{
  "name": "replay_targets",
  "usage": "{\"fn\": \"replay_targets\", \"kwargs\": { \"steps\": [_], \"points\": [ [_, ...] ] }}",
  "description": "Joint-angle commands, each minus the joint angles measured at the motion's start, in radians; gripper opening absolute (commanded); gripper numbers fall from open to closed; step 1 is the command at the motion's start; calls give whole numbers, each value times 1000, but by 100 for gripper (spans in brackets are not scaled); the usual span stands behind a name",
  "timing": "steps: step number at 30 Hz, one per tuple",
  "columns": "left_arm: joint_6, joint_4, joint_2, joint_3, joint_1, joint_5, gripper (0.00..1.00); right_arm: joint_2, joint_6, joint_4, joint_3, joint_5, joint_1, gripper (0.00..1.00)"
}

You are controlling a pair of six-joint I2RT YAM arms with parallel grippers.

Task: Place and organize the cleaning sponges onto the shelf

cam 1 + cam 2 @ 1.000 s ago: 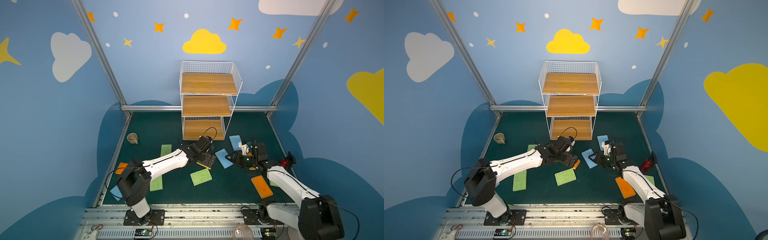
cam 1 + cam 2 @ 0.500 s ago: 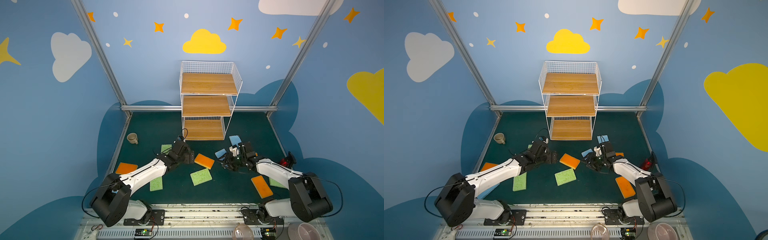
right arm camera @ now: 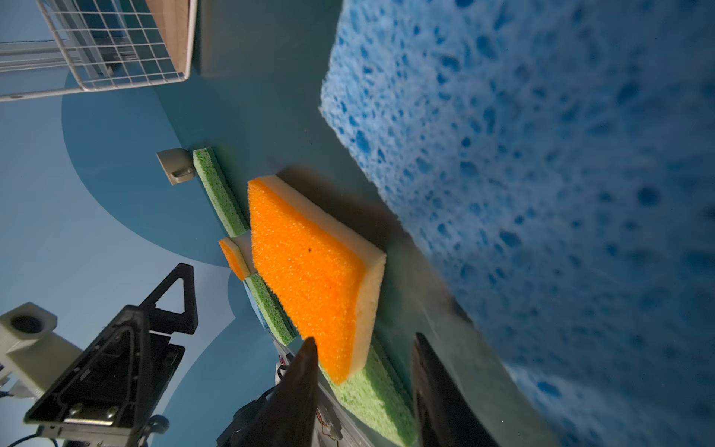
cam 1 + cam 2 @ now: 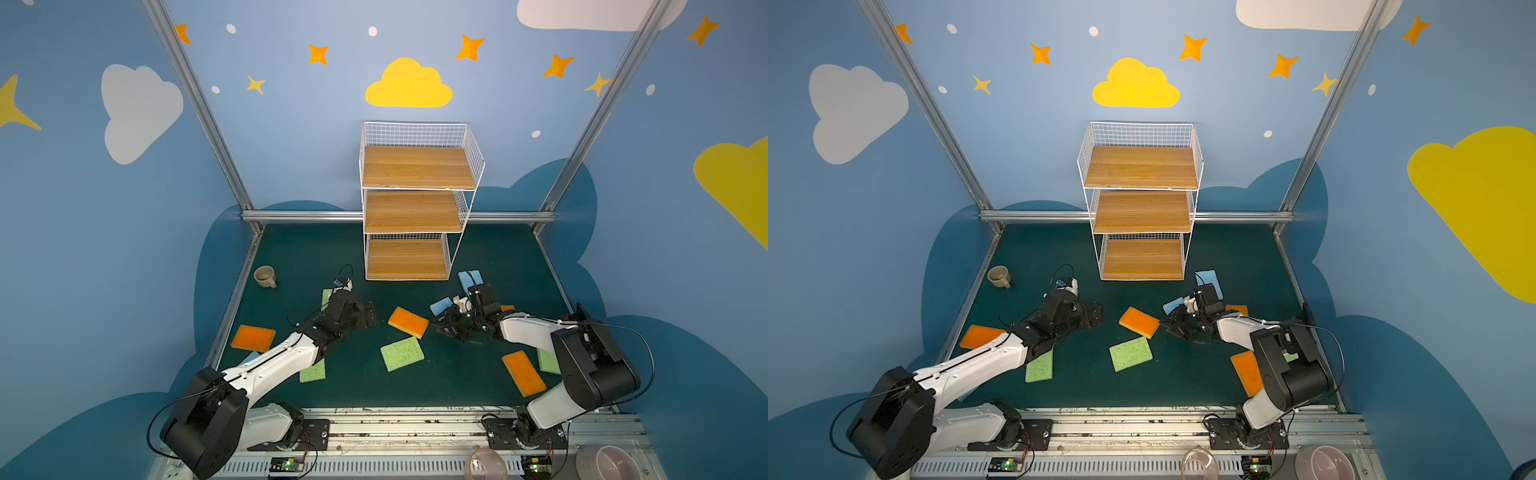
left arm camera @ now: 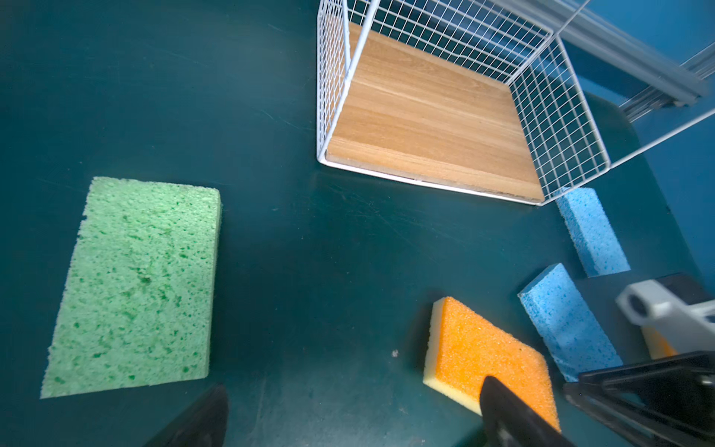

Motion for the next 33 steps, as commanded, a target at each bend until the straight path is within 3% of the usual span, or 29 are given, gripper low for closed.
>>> {"fn": "replay_targets", "kwargs": {
  "steps": [1,8,16,25,33],
  "points": [
    [-16,43,-15,-13,8,15,100,34,21,49,35,-10,18,37],
    [-22,62,-33,-37,13,19,100,92,46,116,47,-8,37,33],
    [-29,66,-42,-48,14,14,100,120,56,155,40,-3,52,1],
    [-48,59,-67,-65,14,-12,100,38,138,188,24,89,105,0],
    [-36,-32,-152,-32,49,-45,100,-67,344,325,-14,381,182,0]
  ]
}}
